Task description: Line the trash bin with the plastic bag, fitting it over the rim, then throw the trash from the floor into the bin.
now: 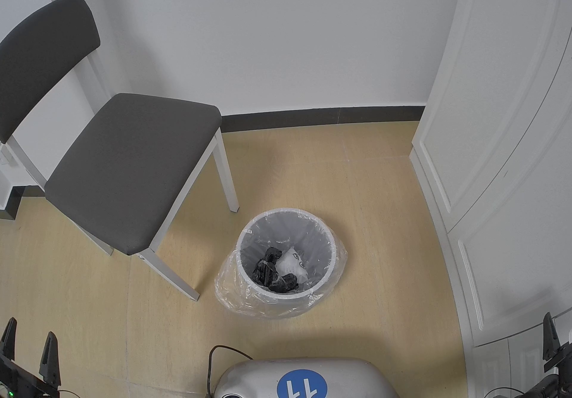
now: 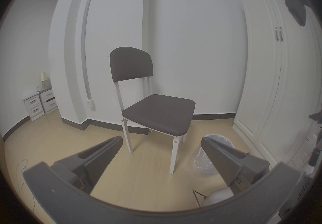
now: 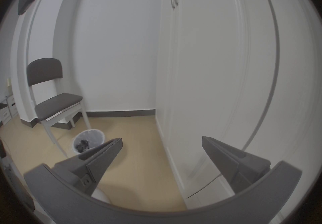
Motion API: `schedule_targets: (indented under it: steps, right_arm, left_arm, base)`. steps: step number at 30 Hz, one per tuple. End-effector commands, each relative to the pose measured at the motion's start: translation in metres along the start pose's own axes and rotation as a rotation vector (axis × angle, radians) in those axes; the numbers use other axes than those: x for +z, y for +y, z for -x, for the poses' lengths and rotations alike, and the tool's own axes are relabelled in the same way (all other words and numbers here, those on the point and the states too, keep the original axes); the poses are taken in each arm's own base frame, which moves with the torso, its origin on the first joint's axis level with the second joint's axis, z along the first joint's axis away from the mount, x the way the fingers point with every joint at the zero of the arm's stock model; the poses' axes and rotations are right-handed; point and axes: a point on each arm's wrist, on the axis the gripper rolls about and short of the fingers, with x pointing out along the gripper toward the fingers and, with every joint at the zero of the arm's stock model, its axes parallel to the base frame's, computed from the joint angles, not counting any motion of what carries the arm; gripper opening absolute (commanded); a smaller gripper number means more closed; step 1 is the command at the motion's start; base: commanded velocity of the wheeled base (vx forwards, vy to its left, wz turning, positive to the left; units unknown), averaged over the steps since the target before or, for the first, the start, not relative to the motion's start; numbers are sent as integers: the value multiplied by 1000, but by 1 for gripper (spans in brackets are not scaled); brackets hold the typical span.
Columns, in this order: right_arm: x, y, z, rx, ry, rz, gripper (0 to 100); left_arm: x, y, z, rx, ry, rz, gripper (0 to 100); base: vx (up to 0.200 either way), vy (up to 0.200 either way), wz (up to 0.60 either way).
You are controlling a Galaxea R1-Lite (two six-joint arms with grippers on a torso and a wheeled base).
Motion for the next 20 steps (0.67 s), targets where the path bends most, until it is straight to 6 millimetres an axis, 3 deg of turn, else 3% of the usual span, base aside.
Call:
schedule_targets:
  steps: [1,6,20]
  right_arm:
    - [-5,2,0,100,4,-51,100]
    - [-10,4,1,191,57,2,100]
    - [-11,4,1,190,57,-15,100]
  left_arm:
    - [-3,1,1,13,-1,-16,100]
    - [-7,-3,0,-130,29,-39,100]
    - [-8,-2,0,-115,30,-36,100]
  base:
    - [0,0,0]
    - [0,0,0]
    - [0,0,0]
